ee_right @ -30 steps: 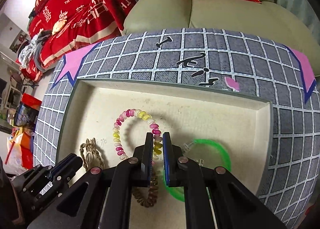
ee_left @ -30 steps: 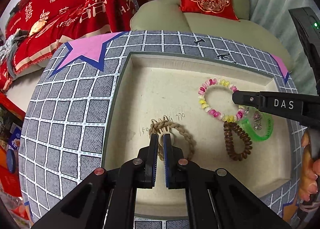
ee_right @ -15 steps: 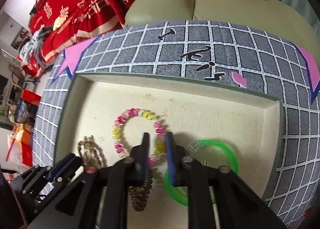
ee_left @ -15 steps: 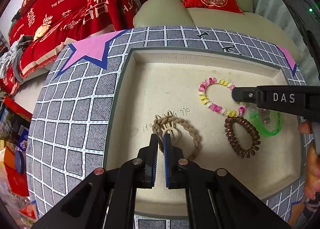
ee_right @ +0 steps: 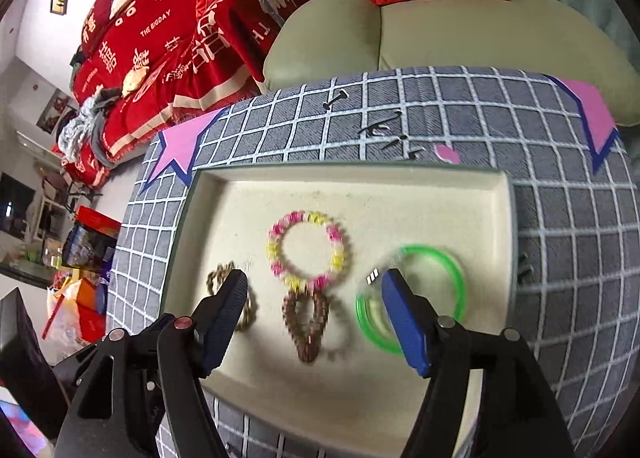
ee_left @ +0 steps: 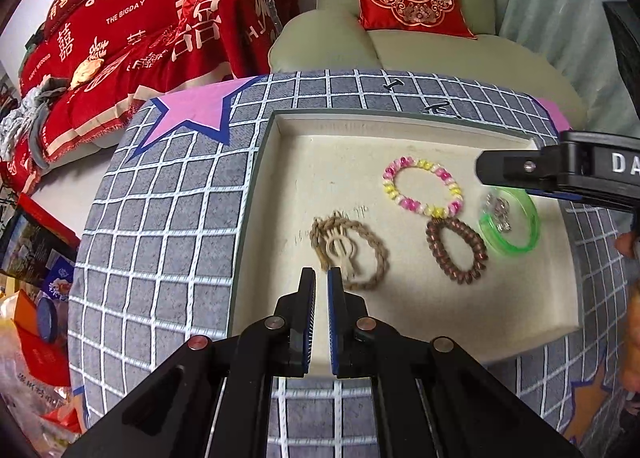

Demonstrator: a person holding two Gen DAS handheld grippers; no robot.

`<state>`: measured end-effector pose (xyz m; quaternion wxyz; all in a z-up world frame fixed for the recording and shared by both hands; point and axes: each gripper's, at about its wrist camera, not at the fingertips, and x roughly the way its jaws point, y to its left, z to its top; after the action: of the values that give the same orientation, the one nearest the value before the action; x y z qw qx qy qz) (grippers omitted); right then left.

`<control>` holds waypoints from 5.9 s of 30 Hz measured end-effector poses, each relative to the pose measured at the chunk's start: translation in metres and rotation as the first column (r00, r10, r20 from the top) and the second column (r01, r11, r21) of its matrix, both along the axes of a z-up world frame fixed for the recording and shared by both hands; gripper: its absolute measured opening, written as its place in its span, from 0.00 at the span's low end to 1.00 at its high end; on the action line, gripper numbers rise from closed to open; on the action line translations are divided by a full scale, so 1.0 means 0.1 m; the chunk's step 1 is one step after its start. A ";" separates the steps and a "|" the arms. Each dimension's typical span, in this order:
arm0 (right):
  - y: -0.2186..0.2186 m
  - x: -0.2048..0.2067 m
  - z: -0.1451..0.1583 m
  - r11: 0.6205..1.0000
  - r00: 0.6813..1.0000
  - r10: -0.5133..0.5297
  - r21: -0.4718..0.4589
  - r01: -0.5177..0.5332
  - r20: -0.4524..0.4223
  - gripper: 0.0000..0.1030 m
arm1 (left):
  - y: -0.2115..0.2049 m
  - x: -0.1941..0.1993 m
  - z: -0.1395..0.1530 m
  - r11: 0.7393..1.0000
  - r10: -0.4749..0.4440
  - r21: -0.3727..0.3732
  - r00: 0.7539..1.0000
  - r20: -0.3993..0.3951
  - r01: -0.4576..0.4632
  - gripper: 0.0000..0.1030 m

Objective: Organize jewelry
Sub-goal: 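Carry both bracelets into the tray and open both tools to release, then move both open tools back over the heart ring and yellow hair tie, then grasp the pink heart ring with the left tool while the right tool grasps the yellow hair tie, then carry the ring and hair tie into the tray and open both tools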

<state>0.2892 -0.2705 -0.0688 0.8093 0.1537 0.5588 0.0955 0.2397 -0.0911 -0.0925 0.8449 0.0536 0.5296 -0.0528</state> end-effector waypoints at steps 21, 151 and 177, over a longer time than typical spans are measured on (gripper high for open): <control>-0.06 -1.42 0.12 0.996 0.994 -0.078 0.044 0.082 -0.078 0.81 | 0.51 -1.02 0.17 1.000 0.005 -0.030 0.998 -0.067 -0.007 0.15; -0.24 -1.48 0.34 0.996 0.997 -0.080 -0.034 0.080 -0.002 0.16 | 0.42 -0.95 0.35 0.982 -0.082 -0.171 0.997 -0.013 0.079 0.38; -0.30 -0.46 -0.38 1.000 0.991 -0.013 -0.014 0.011 -0.131 0.16 | -0.03 0.11 -0.24 0.998 -0.024 -0.057 0.998 -0.055 0.021 0.38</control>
<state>0.2430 -0.3002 -0.1067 0.7724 0.1575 0.6105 0.0768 0.2507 -0.0937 -0.1162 0.8302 0.0344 0.5507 -0.0788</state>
